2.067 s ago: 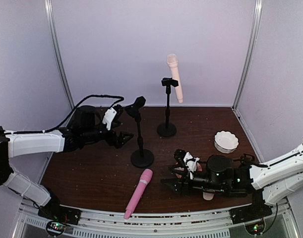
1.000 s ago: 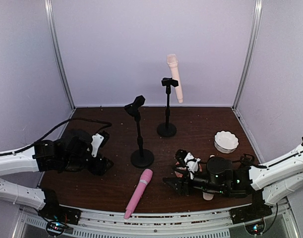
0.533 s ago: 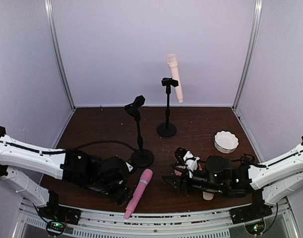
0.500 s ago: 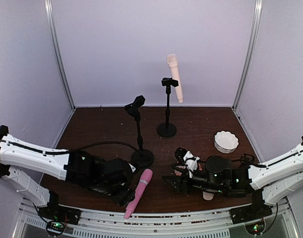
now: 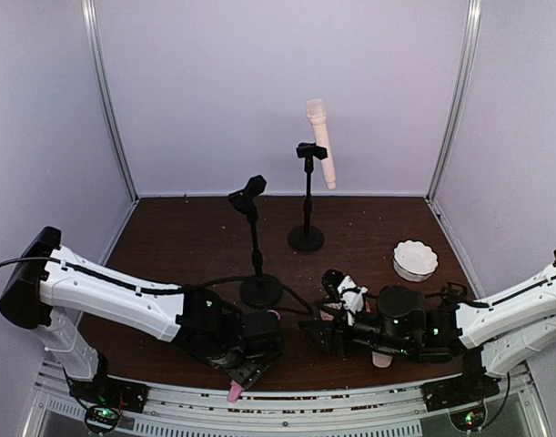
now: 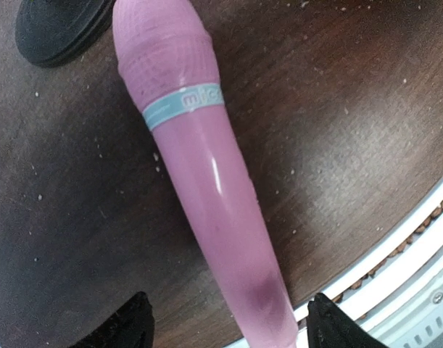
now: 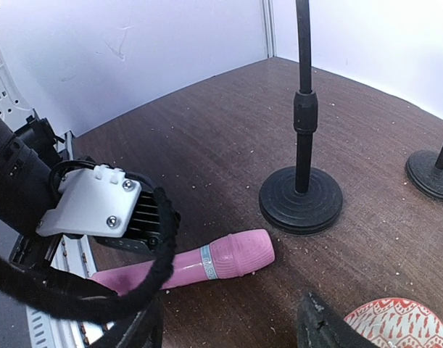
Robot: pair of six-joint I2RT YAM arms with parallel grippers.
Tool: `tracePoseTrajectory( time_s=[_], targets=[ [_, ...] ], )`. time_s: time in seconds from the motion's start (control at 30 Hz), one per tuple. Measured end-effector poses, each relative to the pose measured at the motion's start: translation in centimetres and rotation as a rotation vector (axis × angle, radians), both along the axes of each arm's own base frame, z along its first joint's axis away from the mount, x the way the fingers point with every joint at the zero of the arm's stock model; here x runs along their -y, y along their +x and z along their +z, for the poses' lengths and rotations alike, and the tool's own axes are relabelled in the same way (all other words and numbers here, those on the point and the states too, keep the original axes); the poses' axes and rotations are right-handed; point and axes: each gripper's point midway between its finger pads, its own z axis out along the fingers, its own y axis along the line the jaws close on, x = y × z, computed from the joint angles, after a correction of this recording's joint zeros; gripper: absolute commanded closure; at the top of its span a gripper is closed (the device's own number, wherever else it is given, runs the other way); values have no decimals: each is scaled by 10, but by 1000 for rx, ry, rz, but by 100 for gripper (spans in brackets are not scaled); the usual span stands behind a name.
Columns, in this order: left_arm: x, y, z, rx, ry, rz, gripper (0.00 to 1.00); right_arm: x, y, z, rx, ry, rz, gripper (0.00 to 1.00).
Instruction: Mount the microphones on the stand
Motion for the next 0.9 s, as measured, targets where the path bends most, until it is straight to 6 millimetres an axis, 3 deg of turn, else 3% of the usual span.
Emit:
tracePoseTrajectory(
  time_s=[0.2,0.47,0.8,0.9],
  targets=[
    [22,21,0,22,-6,20,27,2,1,4,3,13,-8,37],
    [20,59,-17,7,-2,77,42,15,3,6,11,30,-48,37],
    [32,54,-40,-54,6,25,46,21,7,5,6,38,-84,37],
    [32,53,-41,-62,6,26,55,22,8,5,6,39,-87,37]
  ],
)
